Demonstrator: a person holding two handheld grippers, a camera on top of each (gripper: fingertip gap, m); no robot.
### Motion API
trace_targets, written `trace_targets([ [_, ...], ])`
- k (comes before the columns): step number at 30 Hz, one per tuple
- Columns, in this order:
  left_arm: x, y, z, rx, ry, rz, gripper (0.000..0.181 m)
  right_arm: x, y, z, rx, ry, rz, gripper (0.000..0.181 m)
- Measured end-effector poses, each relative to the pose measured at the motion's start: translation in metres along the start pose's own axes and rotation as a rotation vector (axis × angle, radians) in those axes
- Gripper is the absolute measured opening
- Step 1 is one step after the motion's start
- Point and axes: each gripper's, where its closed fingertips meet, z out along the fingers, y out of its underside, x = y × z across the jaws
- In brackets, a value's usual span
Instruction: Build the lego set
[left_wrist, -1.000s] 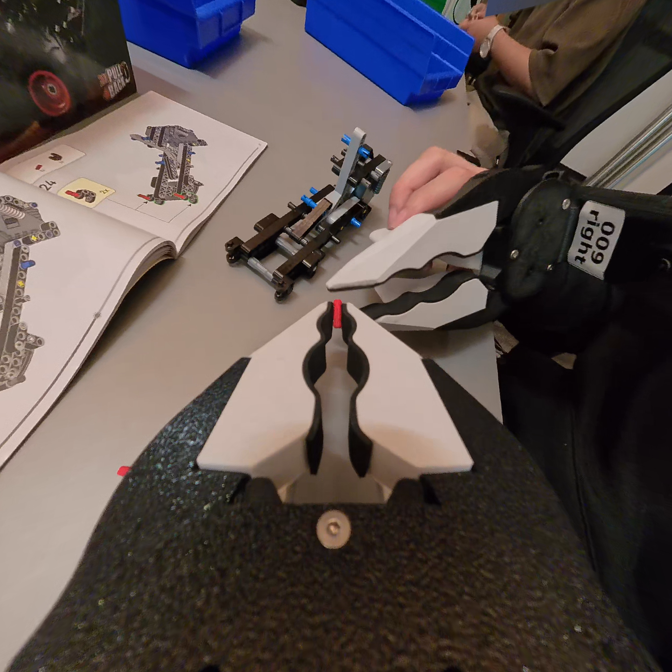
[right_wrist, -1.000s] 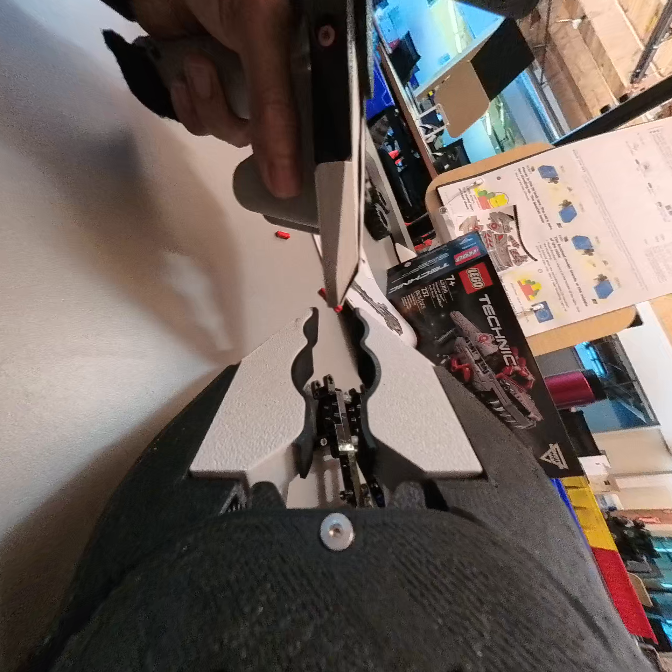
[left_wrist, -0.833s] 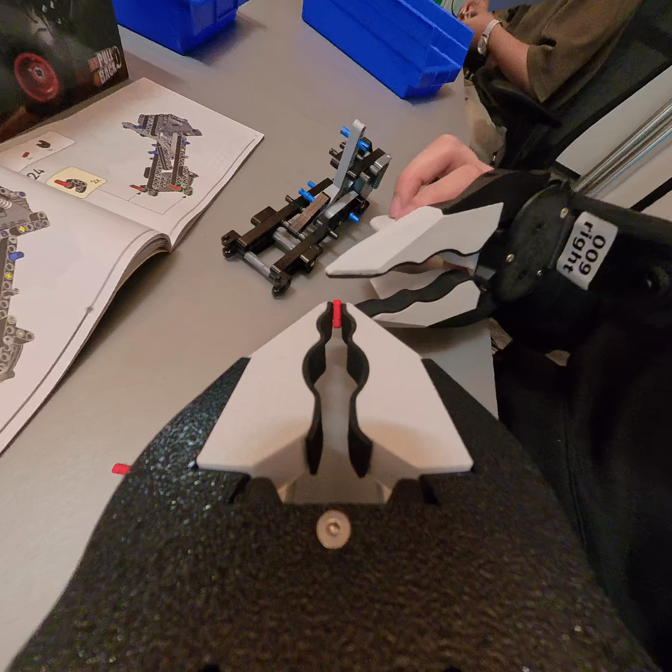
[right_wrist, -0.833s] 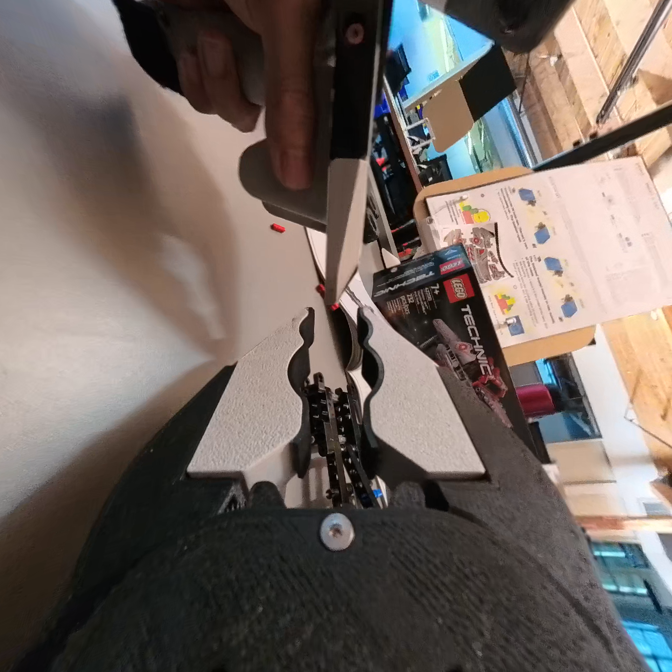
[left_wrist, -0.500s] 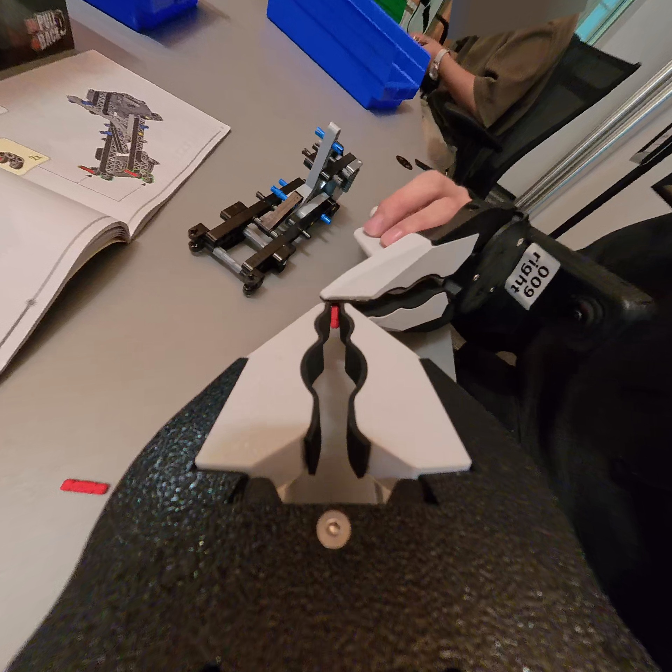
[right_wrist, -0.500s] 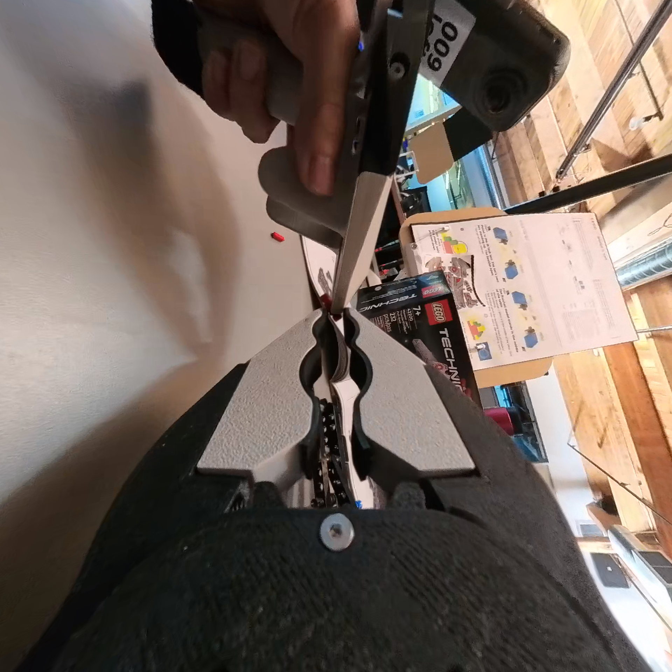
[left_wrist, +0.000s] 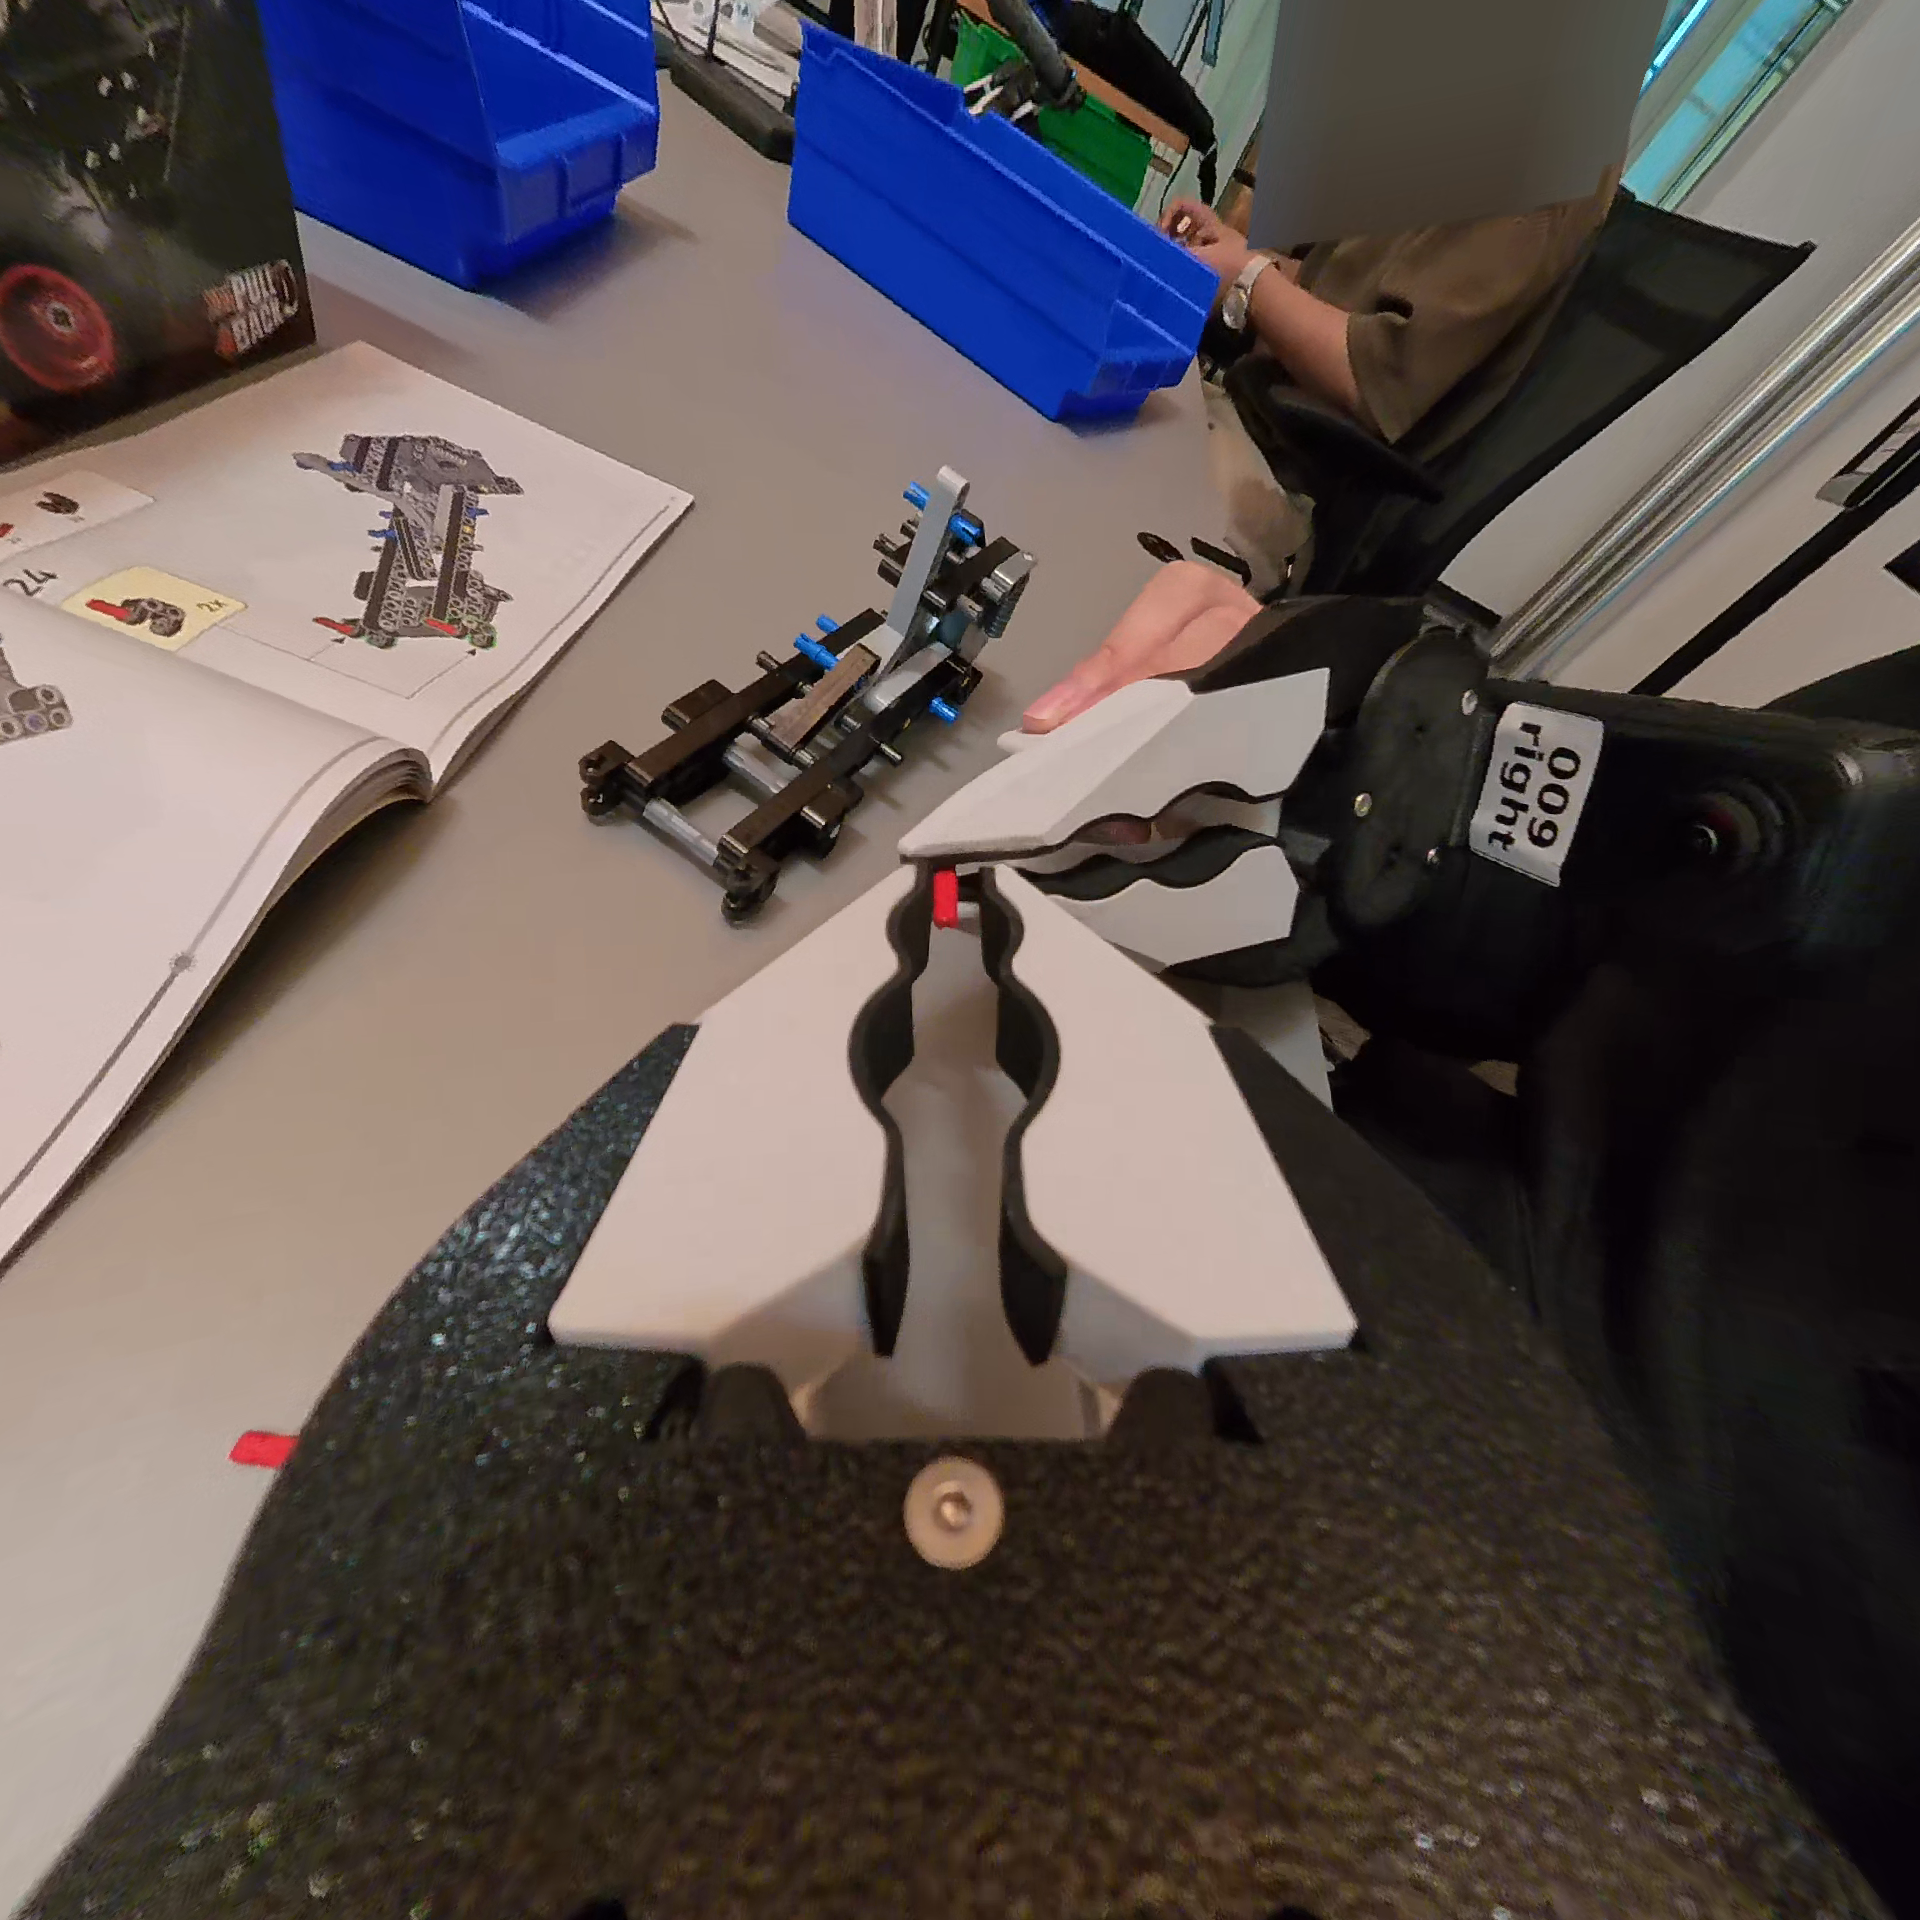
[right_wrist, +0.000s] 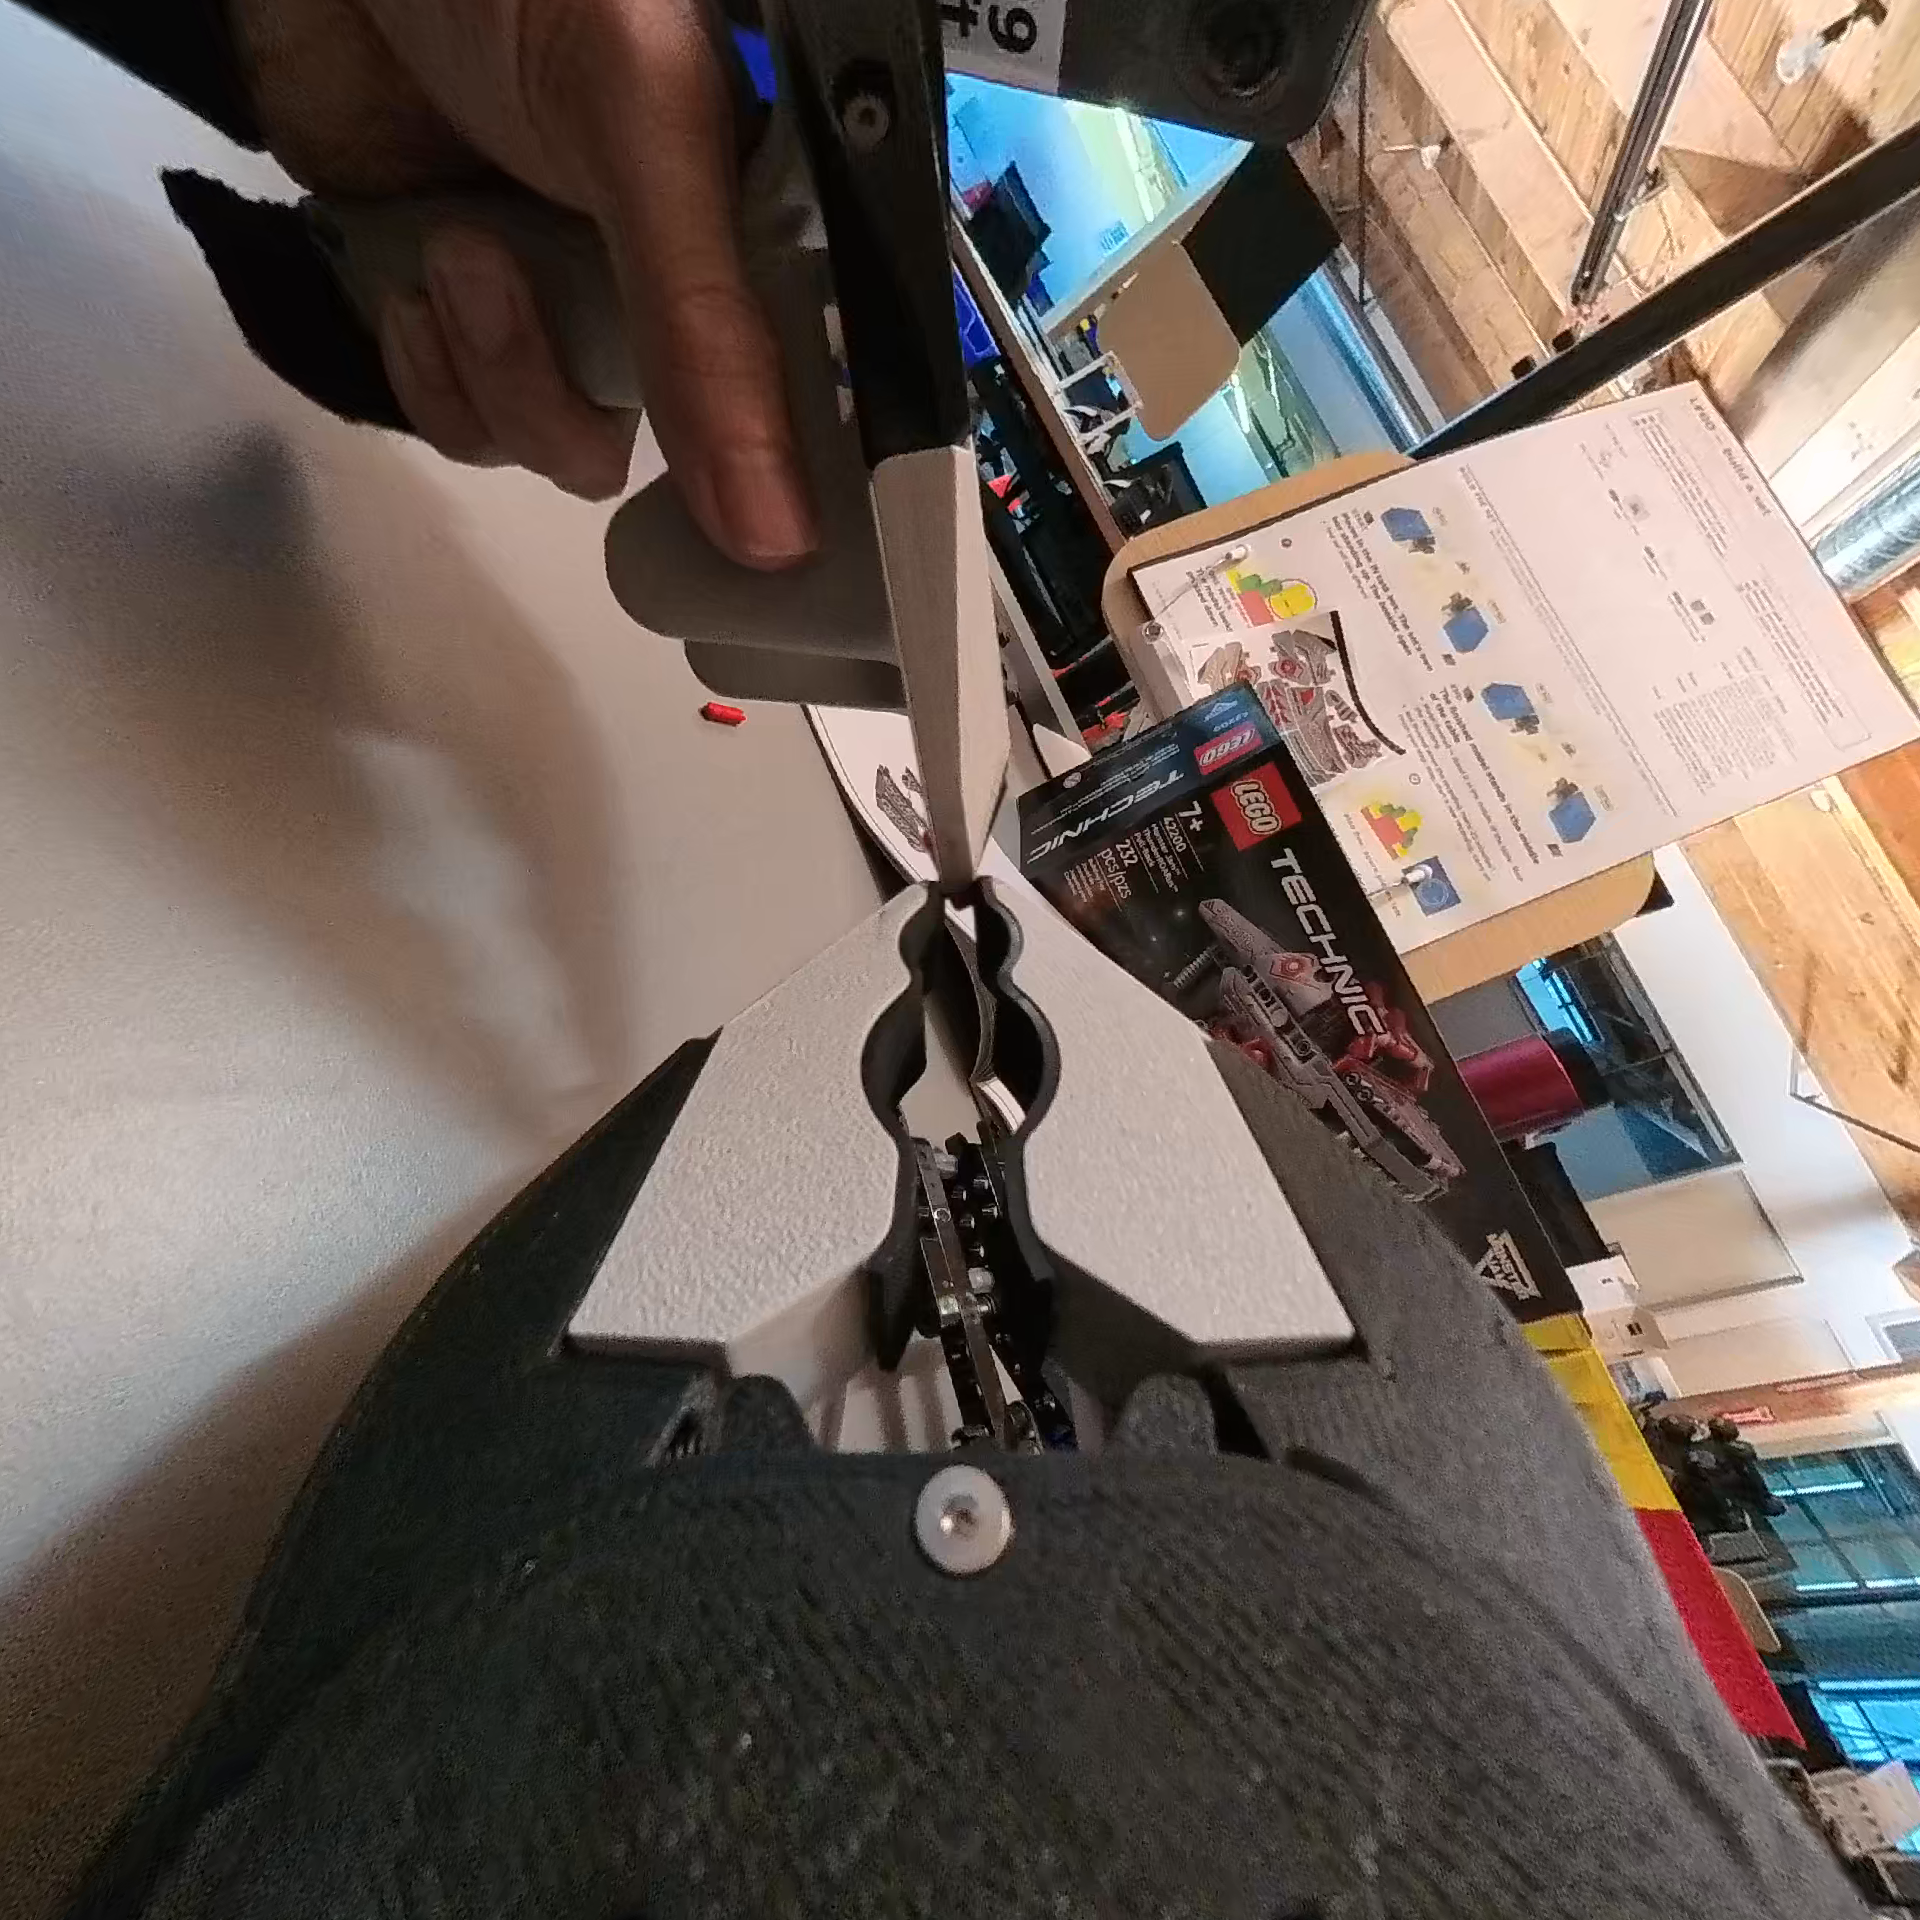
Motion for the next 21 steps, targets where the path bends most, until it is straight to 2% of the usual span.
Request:
trace_targets([
  [10,0.001,-0.002,0.0,0.032,0.016,0.032,0.006,0.003,-0.001,-0.001,0.008,0.028,-0.018,0.004],
  [13,0.007,-0.002,0.0,0.032,0.058,0.012,0.019,0.003,0.0,-0.001,0.004,0.04,-0.059,0.003],
  [14,0.005,-0.002,0.0,0.027,0.048,0.012,0.018,0.002,0.0,-0.001,0.003,0.038,-0.06,0.003],
  [16,0.002,-0.001,0.001,0.022,0.017,0.041,0.012,0.001,0.002,0.0,-0.008,0.012,-0.001,0.003],
  [21,0.005,-0.01,0.0,0.066,0.008,0.071,0.013,0.01,-0.002,-0.002,0.013,0.05,0.073,0.003],
])
